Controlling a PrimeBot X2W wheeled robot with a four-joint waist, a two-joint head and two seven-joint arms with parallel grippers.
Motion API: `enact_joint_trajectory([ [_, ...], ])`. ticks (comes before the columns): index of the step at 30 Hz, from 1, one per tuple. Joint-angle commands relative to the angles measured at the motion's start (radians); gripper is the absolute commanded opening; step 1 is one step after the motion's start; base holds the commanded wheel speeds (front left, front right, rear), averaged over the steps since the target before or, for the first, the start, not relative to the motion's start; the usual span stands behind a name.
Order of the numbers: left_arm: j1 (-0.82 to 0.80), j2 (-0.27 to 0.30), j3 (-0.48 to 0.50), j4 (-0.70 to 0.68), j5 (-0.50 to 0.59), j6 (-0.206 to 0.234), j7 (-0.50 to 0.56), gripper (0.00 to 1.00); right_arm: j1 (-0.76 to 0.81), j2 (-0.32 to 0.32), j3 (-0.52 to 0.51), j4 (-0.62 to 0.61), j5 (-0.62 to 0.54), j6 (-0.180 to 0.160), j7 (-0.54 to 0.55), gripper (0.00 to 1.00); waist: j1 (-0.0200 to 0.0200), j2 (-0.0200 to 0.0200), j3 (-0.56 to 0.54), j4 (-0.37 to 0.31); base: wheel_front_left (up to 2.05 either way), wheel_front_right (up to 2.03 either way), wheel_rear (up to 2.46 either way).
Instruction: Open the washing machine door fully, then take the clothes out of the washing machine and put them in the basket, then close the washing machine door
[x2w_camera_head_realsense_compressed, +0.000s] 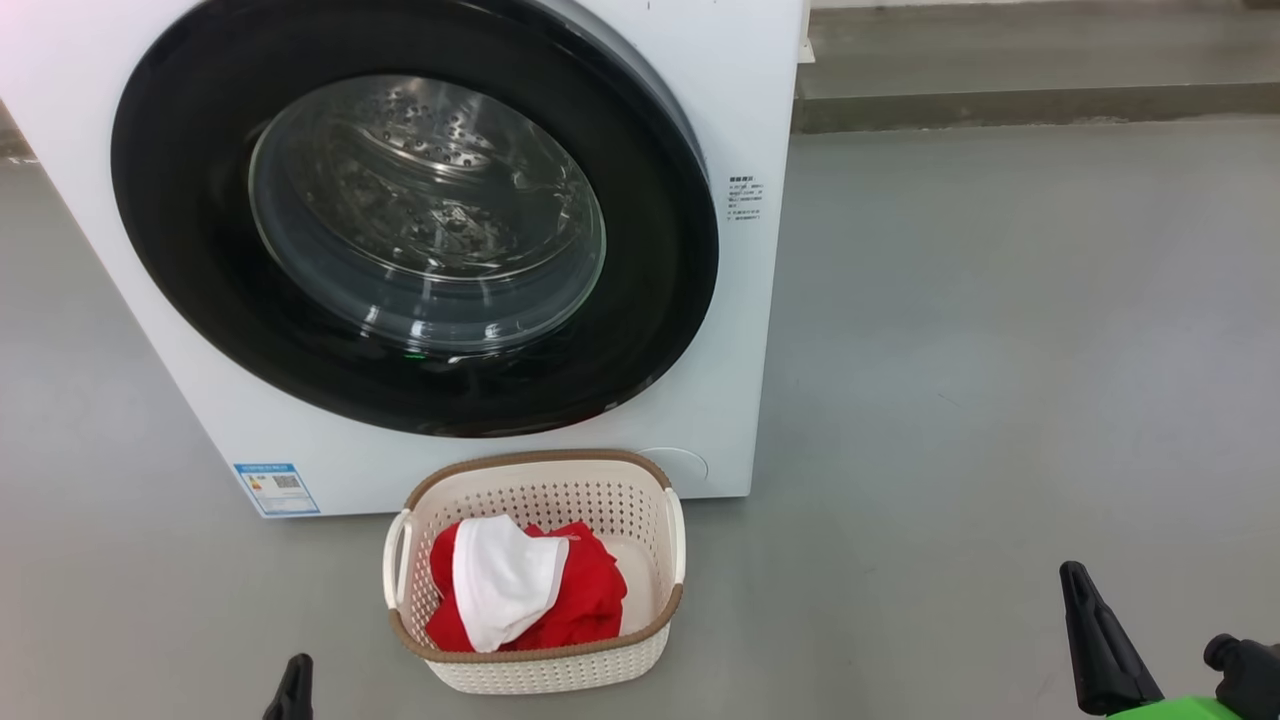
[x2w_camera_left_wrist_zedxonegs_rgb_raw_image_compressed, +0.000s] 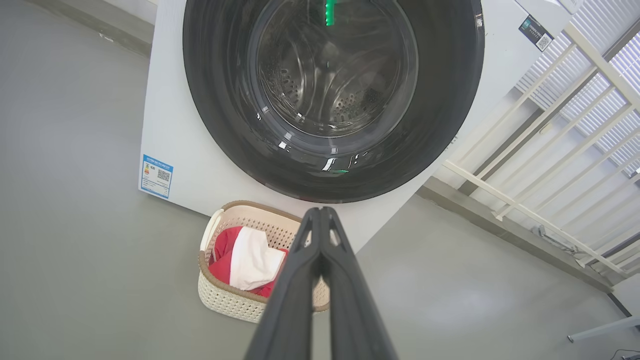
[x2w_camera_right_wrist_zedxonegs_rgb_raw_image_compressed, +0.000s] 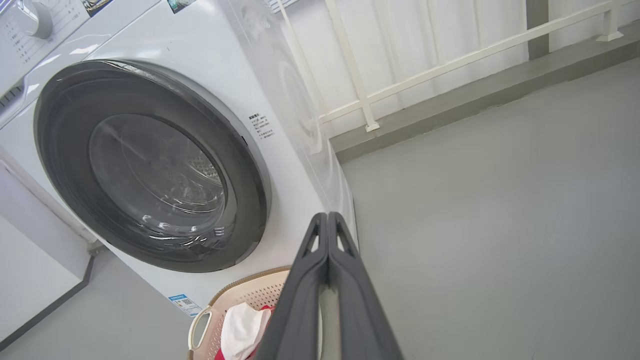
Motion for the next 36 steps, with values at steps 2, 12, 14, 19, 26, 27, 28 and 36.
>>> enact_joint_trajectory([
  [2,-0.054,0.005,0.023,-0.014,-0.037,-0.011,0.009,0.0,-0.059,-0.014,0.001,-0.018,0.047,-0.001,0.009,0.0,-0.0001,0.0,0.002,0.001,0.0,0.0,0.0],
  [12,-0.077,-0.004,0.032,0.003,-0.126,-0.019,0.032,0.0,-0.08,-0.016,0.001,-0.007,0.15,-0.001,0.035,0.0,-0.0001,0.0,0.01,0.002,0.0,0.0,0.0],
  [14,-0.082,-0.006,0.034,0.007,-0.145,-0.021,0.037,0.0,-0.084,-0.016,0.001,-0.004,0.173,-0.001,0.041,0.0,-0.0001,0.0,0.011,0.002,0.0,0.0,0.0],
  [19,-0.094,-0.01,0.039,0.016,-0.194,-0.025,0.05,0.0,-0.095,-0.018,0.001,0.002,0.23,-0.001,0.055,0.0,-0.0001,0.0,0.015,0.003,0.0,0.0,0.0],
  [26,-0.112,-0.017,0.047,0.03,-0.263,-0.031,0.068,0.0,-0.111,-0.019,0.001,0.011,0.31,-0.002,0.076,0.0,-0.0001,0.0,0.021,0.004,0.0,0.0,0.0],
  [27,-0.115,-0.018,0.048,0.032,-0.273,-0.032,0.07,0.0,-0.114,-0.019,0.001,0.012,0.321,-0.002,0.079,0.0,-0.0001,0.0,0.022,0.004,0.0,0.0,0.0],
  [28,-0.117,-0.019,0.049,0.034,-0.283,-0.032,0.073,0.0,-0.116,-0.02,0.001,0.013,0.333,-0.002,0.082,0.0,-0.0001,0.0,0.023,0.005,0.0,0.0,0.0],
  [36,-0.138,-0.027,0.057,0.049,-0.361,-0.039,0.094,0.0,-0.134,-0.022,0.001,0.023,0.424,-0.002,0.105,0.0,-0.0001,0.0,0.029,0.006,0.0,0.0,0.0],
])
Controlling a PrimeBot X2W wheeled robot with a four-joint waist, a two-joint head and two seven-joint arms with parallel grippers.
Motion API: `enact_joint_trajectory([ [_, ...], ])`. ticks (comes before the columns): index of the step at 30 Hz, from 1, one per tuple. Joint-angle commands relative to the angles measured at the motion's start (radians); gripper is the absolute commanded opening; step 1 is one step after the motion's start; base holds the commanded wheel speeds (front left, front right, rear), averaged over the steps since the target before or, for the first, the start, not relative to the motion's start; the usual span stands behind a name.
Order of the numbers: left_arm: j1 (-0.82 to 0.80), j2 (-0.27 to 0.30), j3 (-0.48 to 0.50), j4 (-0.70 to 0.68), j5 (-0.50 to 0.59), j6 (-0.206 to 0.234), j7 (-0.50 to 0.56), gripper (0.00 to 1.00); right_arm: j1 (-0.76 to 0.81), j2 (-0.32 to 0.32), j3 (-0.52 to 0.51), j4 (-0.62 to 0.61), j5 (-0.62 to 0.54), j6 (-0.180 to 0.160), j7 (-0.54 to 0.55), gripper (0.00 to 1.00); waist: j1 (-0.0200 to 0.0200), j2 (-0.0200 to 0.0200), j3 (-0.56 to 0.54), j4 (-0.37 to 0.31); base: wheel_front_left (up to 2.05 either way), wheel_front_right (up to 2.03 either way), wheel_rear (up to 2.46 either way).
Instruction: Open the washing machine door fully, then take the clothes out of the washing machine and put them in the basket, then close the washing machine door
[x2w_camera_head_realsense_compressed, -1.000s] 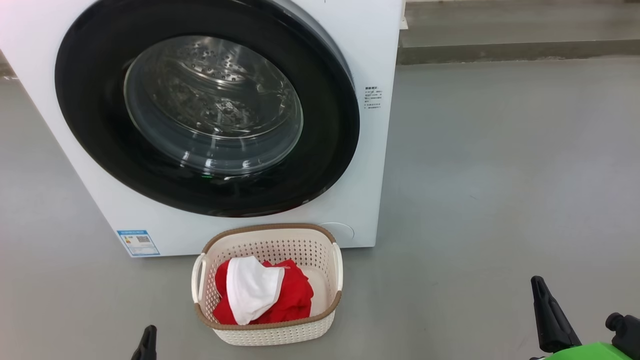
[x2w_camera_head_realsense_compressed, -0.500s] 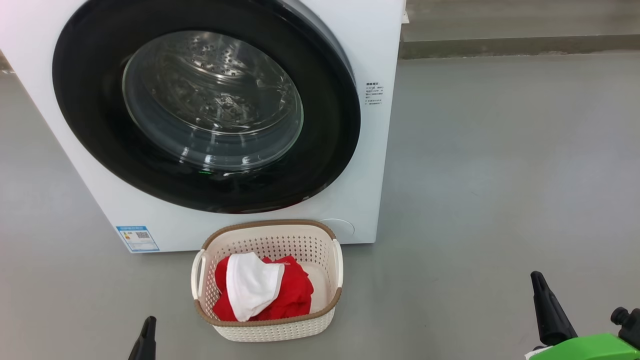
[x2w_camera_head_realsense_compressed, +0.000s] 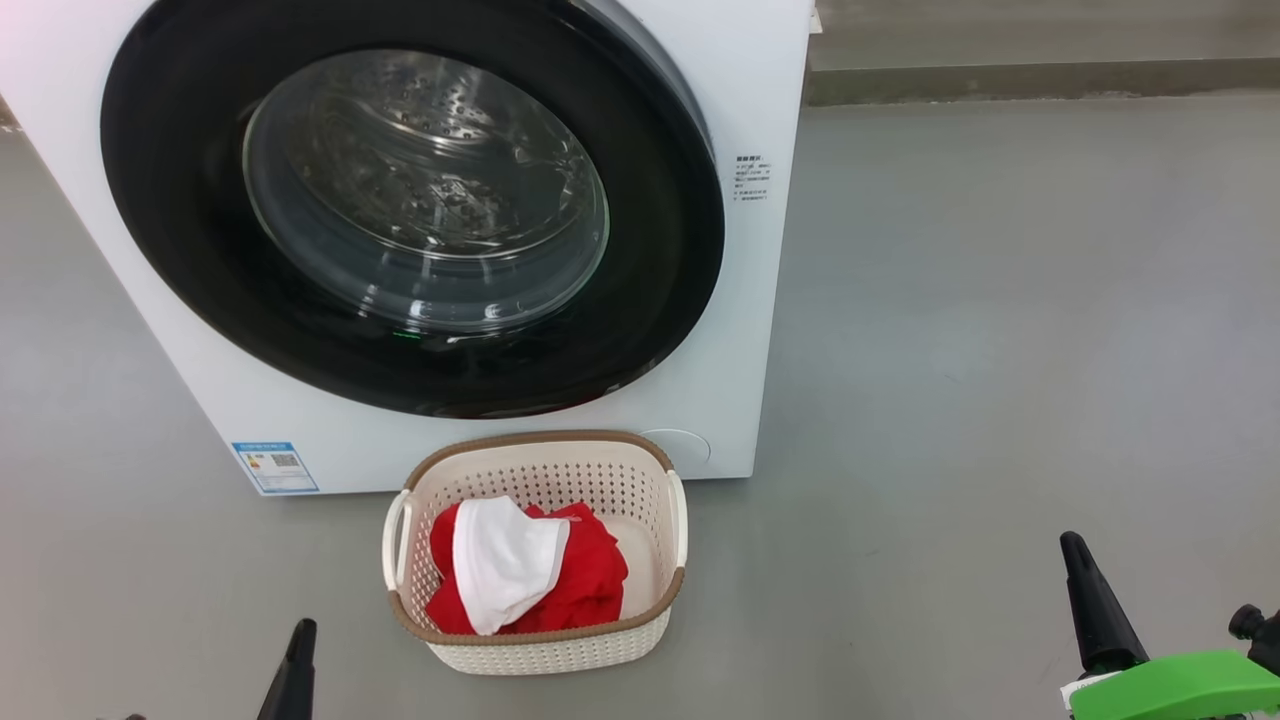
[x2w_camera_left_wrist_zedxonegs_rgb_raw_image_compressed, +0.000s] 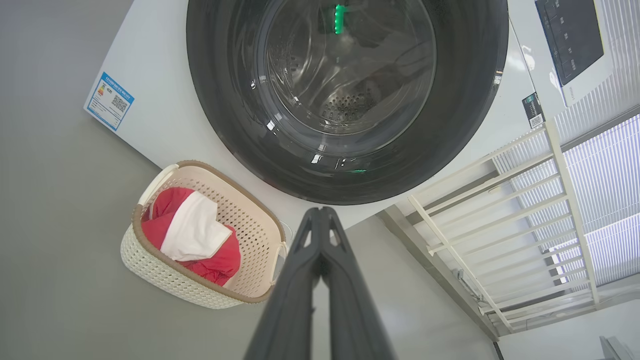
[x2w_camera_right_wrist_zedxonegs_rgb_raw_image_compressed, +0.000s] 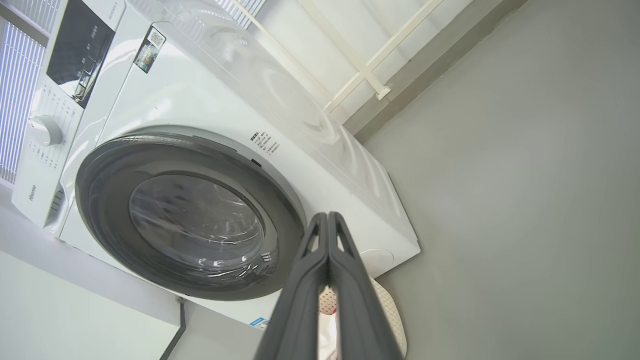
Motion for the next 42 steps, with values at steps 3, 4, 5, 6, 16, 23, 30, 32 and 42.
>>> enact_joint_trajectory([
  [3,-0.058,0.003,0.03,-0.011,-0.054,-0.014,0.013,0.0,-0.062,-0.018,0.006,-0.017,0.061,0.0,0.018,0.0,0.0,0.0,0.003,0.001,0.0,0.0,0.0],
  [4,-0.06,0.002,0.031,-0.009,-0.064,-0.015,0.016,0.0,-0.064,-0.018,0.006,-0.015,0.073,0.0,0.021,0.0,0.0,0.0,0.004,0.001,0.0,0.0,0.0],
  [5,-0.063,0.001,0.032,-0.007,-0.074,-0.016,0.019,0.0,-0.066,-0.018,0.006,-0.014,0.084,0.0,0.024,0.0,0.0,0.0,0.005,0.001,0.0,0.0,0.0],
  [6,-0.065,0.0,0.033,-0.005,-0.084,-0.017,0.021,0.0,-0.068,-0.018,0.006,-0.013,0.095,0.0,0.027,0.0,0.0,0.0,0.006,0.001,0.0,0.0,0.0],
  [16,-0.091,-0.01,0.044,0.014,-0.182,-0.025,0.047,0.0,-0.091,-0.021,0.006,0.0,0.21,0.0,0.056,0.0,0.0,0.0,0.014,0.003,0.0,0.0,0.0],
  [23,-0.109,-0.016,0.051,0.028,-0.251,-0.031,0.065,0.0,-0.107,-0.022,0.006,0.008,0.29,0.0,0.076,0.0,0.0,0.0,0.02,0.004,0.0,0.0,0.0],
  [30,-0.126,-0.023,0.058,0.041,-0.319,-0.037,0.083,0.0,-0.123,-0.024,0.006,0.017,0.369,0.0,0.097,0.0,0.0,0.0,0.025,0.005,0.0,0.0,0.0],
  [32,-0.131,-0.025,0.06,0.045,-0.339,-0.039,0.088,0.0,-0.128,-0.024,0.006,0.02,0.392,0.0,0.103,0.0,0.0,0.0,0.027,0.006,0.0,0.0,0.0],
  [42,-0.157,-0.034,0.07,0.064,-0.438,-0.047,0.114,0.0,-0.151,-0.027,0.006,0.032,0.507,-0.001,0.132,0.0,0.0,0.0,0.035,0.007,0.0,0.0,0.0],
])
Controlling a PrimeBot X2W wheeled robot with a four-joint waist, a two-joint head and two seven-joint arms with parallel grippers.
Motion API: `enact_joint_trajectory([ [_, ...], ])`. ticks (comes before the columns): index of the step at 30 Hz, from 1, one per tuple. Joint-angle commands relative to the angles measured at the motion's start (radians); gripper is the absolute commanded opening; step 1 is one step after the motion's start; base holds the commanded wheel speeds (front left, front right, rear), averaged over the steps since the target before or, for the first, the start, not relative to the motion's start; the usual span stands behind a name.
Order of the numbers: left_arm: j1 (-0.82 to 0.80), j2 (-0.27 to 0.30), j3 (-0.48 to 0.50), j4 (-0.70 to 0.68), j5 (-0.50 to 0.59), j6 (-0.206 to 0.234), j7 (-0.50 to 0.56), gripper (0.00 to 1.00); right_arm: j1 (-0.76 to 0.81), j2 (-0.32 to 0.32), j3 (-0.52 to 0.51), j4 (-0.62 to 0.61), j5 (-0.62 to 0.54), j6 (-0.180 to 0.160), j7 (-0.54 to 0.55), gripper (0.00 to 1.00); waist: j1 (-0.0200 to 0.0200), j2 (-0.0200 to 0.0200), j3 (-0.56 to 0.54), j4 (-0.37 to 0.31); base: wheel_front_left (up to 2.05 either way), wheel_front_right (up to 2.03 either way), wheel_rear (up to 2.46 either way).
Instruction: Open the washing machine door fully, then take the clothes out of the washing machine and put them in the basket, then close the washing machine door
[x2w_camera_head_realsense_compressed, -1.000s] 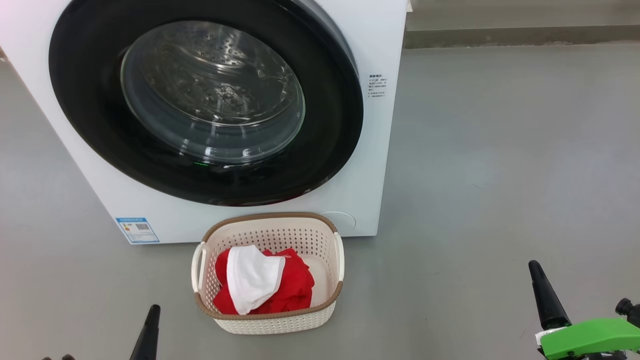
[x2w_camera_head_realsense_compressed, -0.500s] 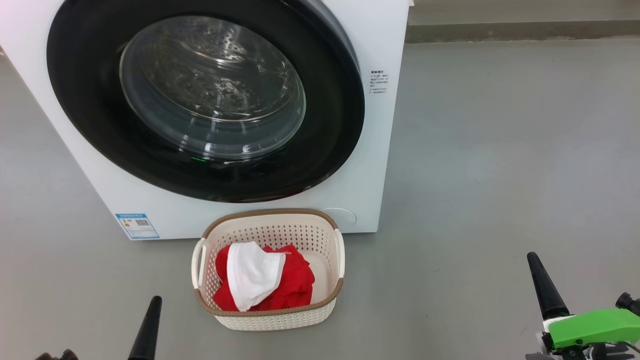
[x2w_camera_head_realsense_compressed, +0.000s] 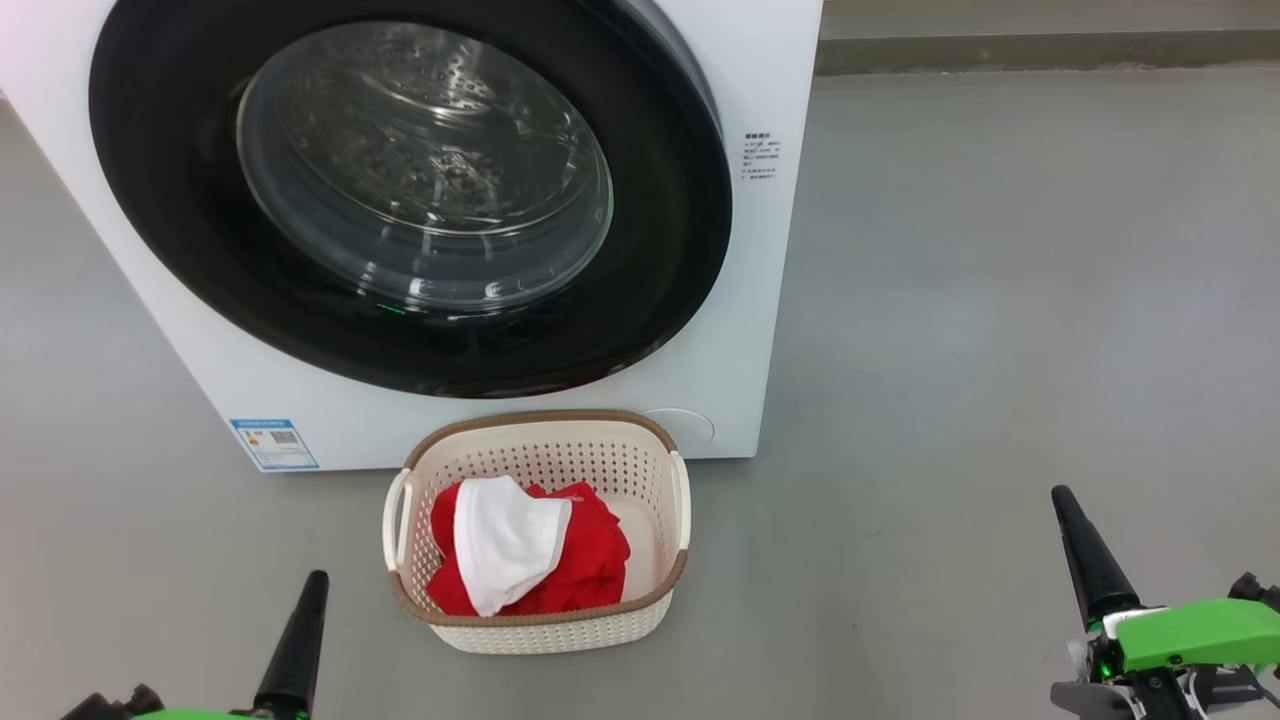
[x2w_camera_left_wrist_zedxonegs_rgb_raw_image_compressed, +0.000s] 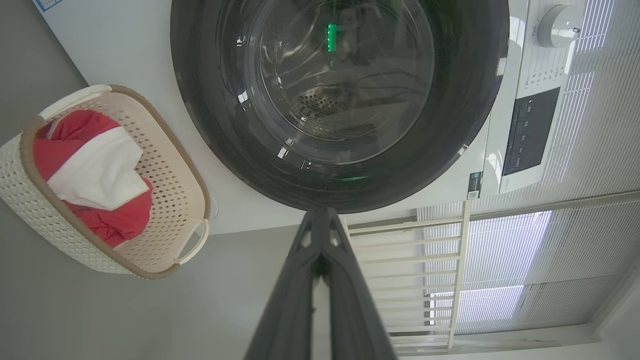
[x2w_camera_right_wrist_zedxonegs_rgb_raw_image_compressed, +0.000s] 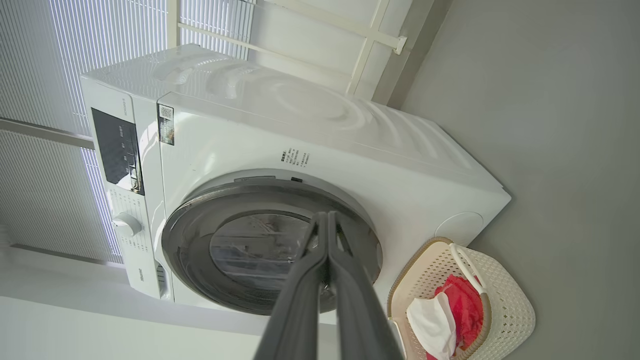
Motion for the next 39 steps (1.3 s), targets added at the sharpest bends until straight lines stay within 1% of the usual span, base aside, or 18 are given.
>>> enact_joint_trajectory([
  [1,-0.053,0.009,0.036,-0.015,-0.028,-0.013,0.011,0.0,-0.055,-0.017,0.013,-0.022,0.034,0.0,0.012,0.0,0.0,0.0,0.001,0.0,0.0,0.0,0.0],
  [14,-0.085,-0.003,0.049,0.009,-0.153,-0.023,0.043,0.0,-0.084,-0.02,0.013,-0.007,0.179,-0.001,0.049,0.0,0.0,0.0,0.012,0.002,0.0,0.0,0.0],
  [39,-0.085,-0.003,0.049,0.009,-0.153,-0.023,0.043,0.0,-0.084,-0.02,0.013,-0.007,0.179,-0.001,0.049,0.0,0.0,0.0,0.012,0.002,0.0,0.0,0.0],
])
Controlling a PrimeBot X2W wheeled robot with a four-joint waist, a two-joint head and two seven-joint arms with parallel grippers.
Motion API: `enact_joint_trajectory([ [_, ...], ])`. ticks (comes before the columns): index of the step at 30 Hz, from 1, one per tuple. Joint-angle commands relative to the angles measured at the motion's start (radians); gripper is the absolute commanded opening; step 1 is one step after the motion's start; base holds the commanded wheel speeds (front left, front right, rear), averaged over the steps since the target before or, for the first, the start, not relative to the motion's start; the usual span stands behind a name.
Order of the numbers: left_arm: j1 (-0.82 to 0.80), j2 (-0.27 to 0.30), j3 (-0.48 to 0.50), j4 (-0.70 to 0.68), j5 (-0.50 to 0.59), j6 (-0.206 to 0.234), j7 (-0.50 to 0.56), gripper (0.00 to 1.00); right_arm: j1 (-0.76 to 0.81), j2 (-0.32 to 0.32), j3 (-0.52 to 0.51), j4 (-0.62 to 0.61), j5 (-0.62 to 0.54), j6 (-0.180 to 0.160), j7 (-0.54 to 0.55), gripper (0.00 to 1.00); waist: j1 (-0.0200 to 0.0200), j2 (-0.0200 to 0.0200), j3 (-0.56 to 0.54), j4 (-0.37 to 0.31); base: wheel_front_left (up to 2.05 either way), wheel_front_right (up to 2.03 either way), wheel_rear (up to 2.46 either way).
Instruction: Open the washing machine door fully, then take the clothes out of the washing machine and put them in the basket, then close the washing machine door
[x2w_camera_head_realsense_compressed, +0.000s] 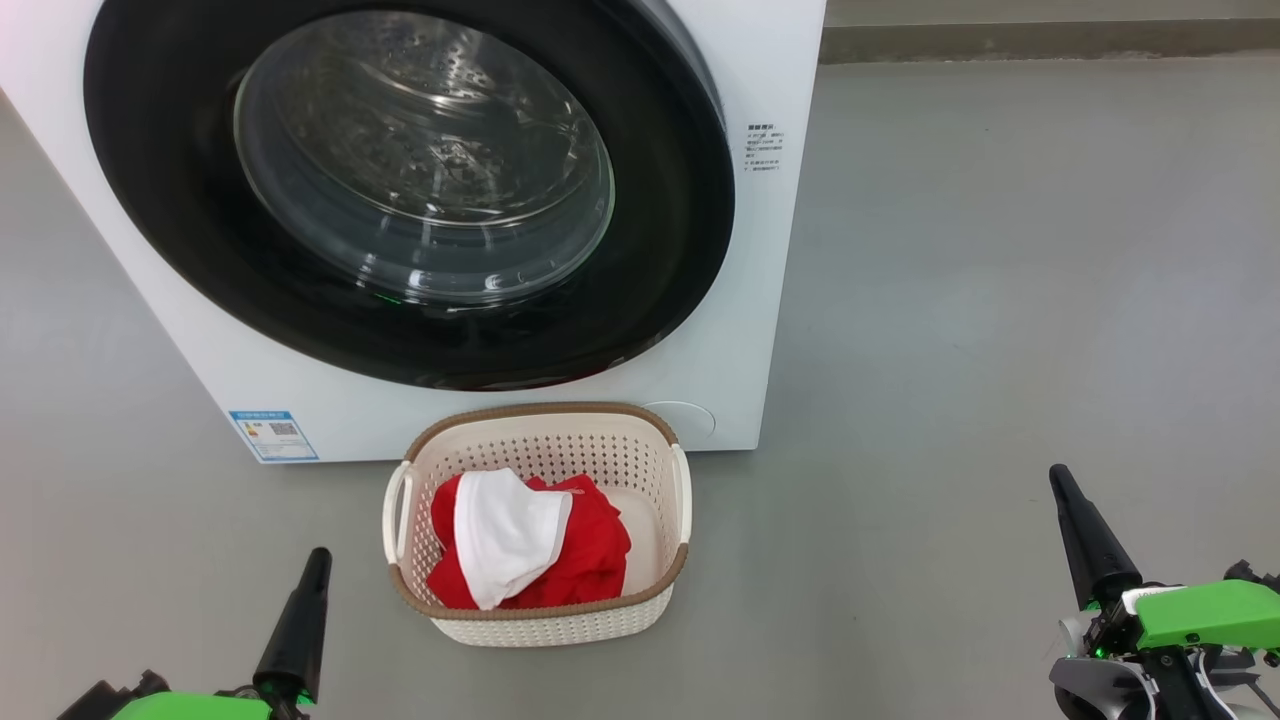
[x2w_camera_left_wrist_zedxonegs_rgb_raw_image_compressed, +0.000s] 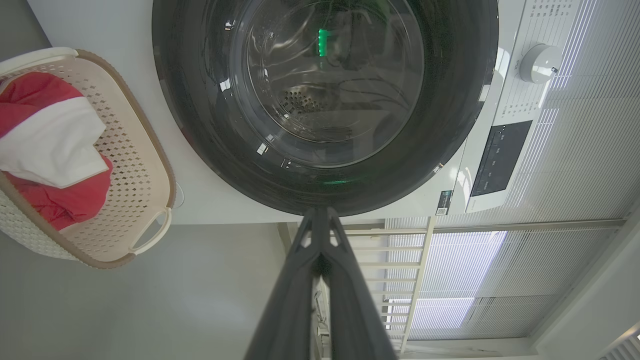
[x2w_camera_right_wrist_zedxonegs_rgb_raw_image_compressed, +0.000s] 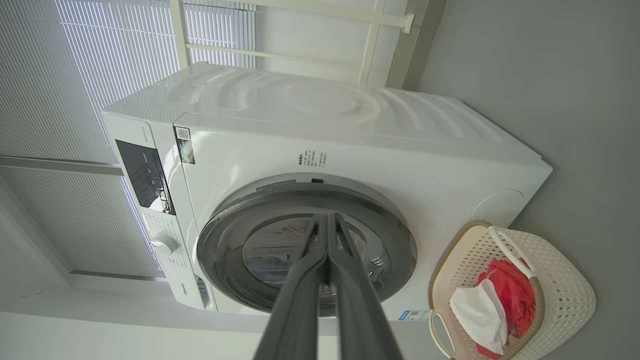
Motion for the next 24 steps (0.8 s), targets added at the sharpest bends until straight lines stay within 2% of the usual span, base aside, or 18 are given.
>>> enact_joint_trajectory([
  [1,-0.039,0.011,0.035,-0.02,-0.007,-0.007,0.004,0.0,-0.043,-0.015,0.017,-0.024,0.003,-0.001,0.006,0.0,0.0,0.0,0.0,0.0,0.0,0.0,0.0],
  [24,-0.039,0.011,0.035,-0.02,-0.007,-0.007,0.004,0.0,-0.043,-0.015,0.017,-0.024,0.003,-0.001,0.006,0.0,0.0,0.0,0.0,0.0,0.0,0.0,0.0],
])
